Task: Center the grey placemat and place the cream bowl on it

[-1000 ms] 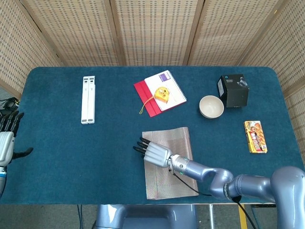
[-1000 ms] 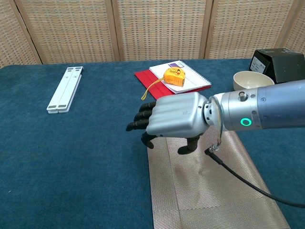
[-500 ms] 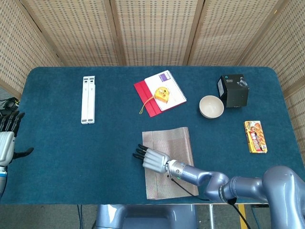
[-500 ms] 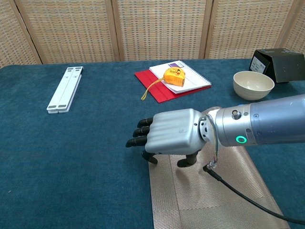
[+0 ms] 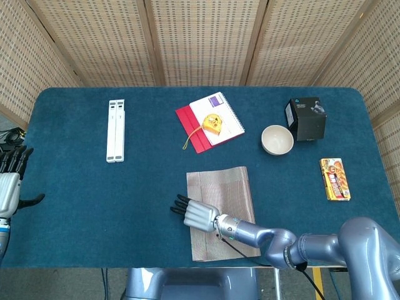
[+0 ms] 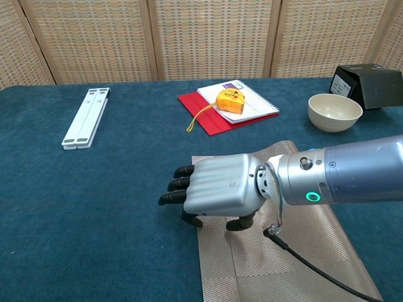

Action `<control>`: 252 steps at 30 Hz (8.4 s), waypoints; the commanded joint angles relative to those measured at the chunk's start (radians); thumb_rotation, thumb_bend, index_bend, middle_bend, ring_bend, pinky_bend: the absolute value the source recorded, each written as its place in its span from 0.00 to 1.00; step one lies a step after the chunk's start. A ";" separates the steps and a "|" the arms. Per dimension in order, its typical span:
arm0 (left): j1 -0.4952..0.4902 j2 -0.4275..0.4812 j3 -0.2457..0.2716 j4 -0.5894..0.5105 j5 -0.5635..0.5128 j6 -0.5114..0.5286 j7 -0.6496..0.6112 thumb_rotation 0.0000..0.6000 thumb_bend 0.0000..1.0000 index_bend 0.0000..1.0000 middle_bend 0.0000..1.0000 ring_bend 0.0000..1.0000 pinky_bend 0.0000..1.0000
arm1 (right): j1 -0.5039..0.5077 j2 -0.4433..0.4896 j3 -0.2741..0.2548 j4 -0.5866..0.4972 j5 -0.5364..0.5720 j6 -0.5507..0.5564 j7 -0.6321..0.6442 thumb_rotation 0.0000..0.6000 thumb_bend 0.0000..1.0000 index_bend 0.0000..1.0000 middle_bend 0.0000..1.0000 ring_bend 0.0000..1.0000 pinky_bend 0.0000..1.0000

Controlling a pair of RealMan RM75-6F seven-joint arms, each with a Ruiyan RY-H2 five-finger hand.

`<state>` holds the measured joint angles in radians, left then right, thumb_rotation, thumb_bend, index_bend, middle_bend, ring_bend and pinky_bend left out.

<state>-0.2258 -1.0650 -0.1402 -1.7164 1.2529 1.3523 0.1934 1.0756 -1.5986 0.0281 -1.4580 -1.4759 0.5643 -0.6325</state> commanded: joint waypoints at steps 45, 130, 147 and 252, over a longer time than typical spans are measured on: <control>-0.004 0.003 0.002 -0.001 -0.004 -0.003 -0.004 1.00 0.00 0.00 0.00 0.00 0.00 | 0.001 -0.004 -0.031 0.002 0.002 0.045 -0.024 1.00 0.58 0.56 0.00 0.00 0.00; 0.030 -0.013 0.048 -0.042 0.106 0.059 0.040 1.00 0.00 0.00 0.00 0.00 0.00 | -0.648 0.448 -0.215 0.403 -0.213 0.682 0.589 1.00 0.58 0.66 0.00 0.00 0.01; -0.022 -0.056 0.040 0.019 0.190 0.029 0.010 1.00 0.00 0.00 0.00 0.00 0.00 | -0.753 0.468 -0.075 0.196 -0.078 0.835 0.628 1.00 0.00 0.00 0.00 0.00 0.00; -1.105 -0.946 0.221 0.999 0.586 -0.489 -0.416 1.00 0.36 0.23 0.00 0.00 0.00 | -0.885 0.415 0.135 -0.017 0.112 0.863 0.569 1.00 0.00 0.00 0.00 0.00 0.00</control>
<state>-1.3312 -2.0106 0.0810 -0.7173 1.8395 0.8632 -0.2227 0.1906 -1.1843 0.1626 -1.4750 -1.3642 1.4278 -0.0638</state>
